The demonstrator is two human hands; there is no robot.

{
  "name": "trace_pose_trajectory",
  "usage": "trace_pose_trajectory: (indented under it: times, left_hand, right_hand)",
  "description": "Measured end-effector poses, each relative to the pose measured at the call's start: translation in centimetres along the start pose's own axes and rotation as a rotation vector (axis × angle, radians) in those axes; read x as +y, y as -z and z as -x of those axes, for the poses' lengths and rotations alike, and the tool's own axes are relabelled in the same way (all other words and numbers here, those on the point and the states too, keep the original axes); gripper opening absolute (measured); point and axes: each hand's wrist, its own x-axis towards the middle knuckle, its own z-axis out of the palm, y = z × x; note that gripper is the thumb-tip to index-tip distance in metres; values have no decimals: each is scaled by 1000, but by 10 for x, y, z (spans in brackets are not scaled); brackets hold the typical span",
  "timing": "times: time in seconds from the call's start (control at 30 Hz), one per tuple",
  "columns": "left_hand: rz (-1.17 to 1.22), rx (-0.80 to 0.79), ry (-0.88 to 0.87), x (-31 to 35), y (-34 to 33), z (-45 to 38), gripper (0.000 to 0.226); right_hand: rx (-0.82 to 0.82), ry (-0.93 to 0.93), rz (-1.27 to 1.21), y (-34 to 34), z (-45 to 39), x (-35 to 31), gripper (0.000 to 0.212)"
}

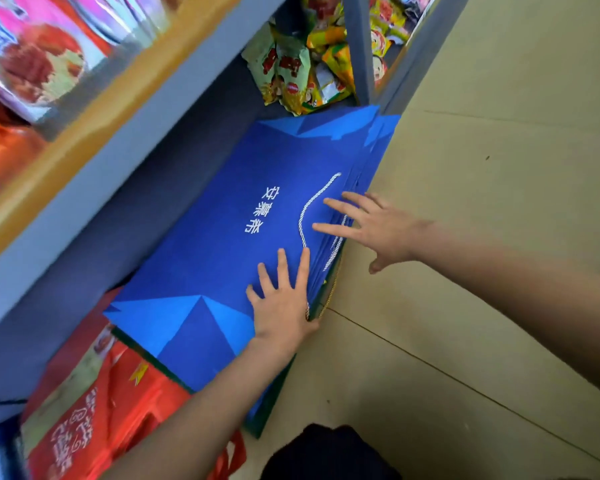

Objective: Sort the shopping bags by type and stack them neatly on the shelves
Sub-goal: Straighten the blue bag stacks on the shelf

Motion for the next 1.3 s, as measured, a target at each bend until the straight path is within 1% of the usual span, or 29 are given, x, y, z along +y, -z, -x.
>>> trace_pose_trajectory:
  times: [0.07,0.17,0.27,0.33,0.4,0.47,0.53,0.6,0.67,0.73,0.8,0.87,0.93,0.97,1.03,1.1,1.13,1.2,1.3]
  left_hand:
    - [2,-10,-4,0,6,1,113]
    - [30,-34,-8,-1,12,1,109]
    - [34,-46,-43,-6,12,0,108]
    - [65,-32,-72,-10,6,0,107]
    - [91,5,-108,-18,1,-7,105]
    - [110,31,-131,-27,-3,-17,103]
    - [99,65,-132,-36,-3,-29,104]
    - [78,101,-137,-49,3,-43,104]
    - [85,159,-114,-68,10,-59,100]
    - [84,179,-64,-81,14,-69,97]
    - [103,167,-30,-82,7,-74,98]
    - [76,160,-3,-74,-6,-76,104]
    - [85,236,55,-65,-12,-83,113]
    - [109,277,80,-62,-14,-87,113]
    - [153,203,74,-63,-7,-94,106]
    - [238,44,43,-68,3,-97,101]
    - [254,0,33,-70,8,-99,102]
    - [309,-68,32,-72,17,-98,103]
    - [321,-111,68,-71,26,-93,106]
  right_hand:
    - [-35,47,62,1,-8,-2,119]
    - [-37,109,142,3,-24,-1,117]
    - [-41,102,179,3,-36,-12,116]
    - [11,131,216,2,-47,-15,119]
    - [128,183,264,-4,-65,-7,119]
    - [183,200,286,-15,-83,4,109]
    - [222,175,268,-16,-96,9,94]
    - [179,124,199,-9,-106,11,80]
    - [147,98,178,7,-116,15,74]
    - [118,88,167,13,-128,20,72]
    - [65,111,171,12,-138,27,75]
    - [7,156,158,13,-143,33,81]
    - [-32,183,161,13,-148,43,86]
    - [-42,204,170,13,-151,45,89]
    - [-34,254,215,15,-157,48,93]
    - [-13,330,258,16,-161,52,97]
    - [-6,365,281,17,-164,55,100]
    - [10,445,331,19,-169,56,105]
    - [12,512,373,25,-173,55,109]
